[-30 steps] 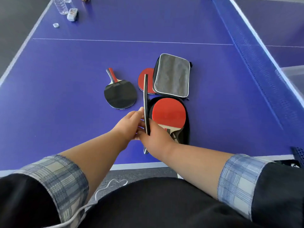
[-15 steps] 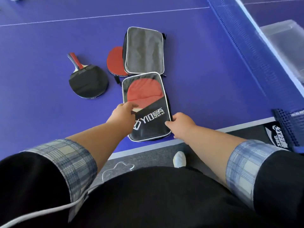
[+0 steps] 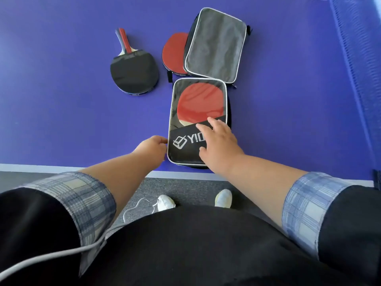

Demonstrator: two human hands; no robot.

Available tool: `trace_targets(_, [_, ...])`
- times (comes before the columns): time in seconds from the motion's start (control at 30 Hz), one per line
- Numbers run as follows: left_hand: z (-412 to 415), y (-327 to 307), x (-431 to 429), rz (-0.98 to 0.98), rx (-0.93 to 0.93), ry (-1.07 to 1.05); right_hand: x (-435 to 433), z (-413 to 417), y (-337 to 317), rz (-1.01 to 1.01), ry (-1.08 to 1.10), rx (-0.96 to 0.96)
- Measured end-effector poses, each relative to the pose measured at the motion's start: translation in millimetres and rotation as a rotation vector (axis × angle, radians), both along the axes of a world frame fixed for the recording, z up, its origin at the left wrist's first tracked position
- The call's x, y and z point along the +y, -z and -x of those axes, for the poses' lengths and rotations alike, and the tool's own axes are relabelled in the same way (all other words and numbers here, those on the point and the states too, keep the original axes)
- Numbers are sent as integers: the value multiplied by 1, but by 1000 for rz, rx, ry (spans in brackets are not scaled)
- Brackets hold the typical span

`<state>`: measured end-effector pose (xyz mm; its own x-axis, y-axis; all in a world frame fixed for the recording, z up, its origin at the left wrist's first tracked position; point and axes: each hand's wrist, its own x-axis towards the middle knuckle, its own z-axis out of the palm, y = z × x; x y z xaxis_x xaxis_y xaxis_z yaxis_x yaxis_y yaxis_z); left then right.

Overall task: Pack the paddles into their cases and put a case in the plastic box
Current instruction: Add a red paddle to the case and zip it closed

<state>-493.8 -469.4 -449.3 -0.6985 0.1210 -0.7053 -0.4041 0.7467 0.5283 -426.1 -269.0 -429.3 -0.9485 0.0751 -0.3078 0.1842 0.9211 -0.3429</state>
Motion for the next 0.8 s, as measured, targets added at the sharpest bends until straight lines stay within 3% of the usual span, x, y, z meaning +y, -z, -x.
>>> trace_targets(0.13, [-15, -2, -10, 102, 60, 188, -11, 41, -5, -144, -309, 5])
trace_targets(0.37, [-23, 12, -5, 224, 197, 238, -7, 91, 12, -237, -652, -82])
trace_targets(0.53, [-28, 21, -6, 292, 288, 279, -3, 100, 24, -266, -702, -9])
trace_targets(0.73, [-9, 19, -16, 391, 377, 334, -12, 93, 29, -255, -556, 0])
trace_targets(0.8, [9, 17, -27, 430, 410, 350, -20, 99, 29, -260, -599, 25])
